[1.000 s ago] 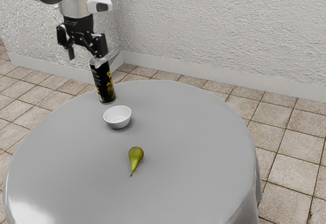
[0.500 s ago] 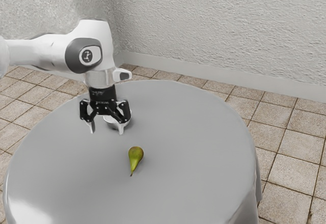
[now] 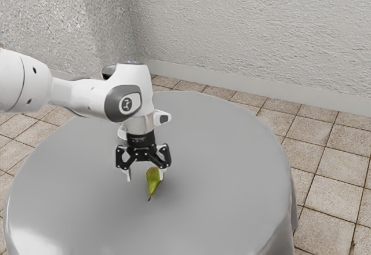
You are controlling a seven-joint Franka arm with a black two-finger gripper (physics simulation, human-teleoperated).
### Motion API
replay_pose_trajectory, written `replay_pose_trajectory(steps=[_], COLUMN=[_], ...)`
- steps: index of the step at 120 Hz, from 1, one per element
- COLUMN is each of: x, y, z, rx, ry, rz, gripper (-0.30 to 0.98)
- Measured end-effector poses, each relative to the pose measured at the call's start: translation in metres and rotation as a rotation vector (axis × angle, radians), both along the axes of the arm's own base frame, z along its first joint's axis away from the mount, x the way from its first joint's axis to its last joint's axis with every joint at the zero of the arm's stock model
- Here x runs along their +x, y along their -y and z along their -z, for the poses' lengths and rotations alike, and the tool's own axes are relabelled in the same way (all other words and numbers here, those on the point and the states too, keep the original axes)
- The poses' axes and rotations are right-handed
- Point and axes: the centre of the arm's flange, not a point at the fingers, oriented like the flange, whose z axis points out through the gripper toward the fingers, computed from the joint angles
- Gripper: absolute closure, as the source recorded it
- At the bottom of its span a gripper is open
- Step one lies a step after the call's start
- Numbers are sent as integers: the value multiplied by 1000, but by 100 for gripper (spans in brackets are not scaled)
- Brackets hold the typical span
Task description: Place the pear in the bowl.
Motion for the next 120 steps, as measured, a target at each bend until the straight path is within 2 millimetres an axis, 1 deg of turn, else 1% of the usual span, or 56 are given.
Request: replay_pose_trajectory(steps=[11, 33, 39, 48, 62, 70, 85, 100, 120], x=[13, 25, 34, 46, 50, 54, 56, 65, 71], y=[-6, -8, -8, -14, -21, -22, -22, -24, -27], z=[9, 21, 25, 31, 46, 51, 56, 60, 65], rx=[16, 28, 30, 31, 31, 30, 28, 25, 22], ry=[10, 16, 22, 26, 9, 8, 3, 11, 11], rz=[-5, 0, 3, -3, -6, -4, 2, 8, 14], gripper=[0, 0, 0, 0, 0, 0, 0, 0, 0])
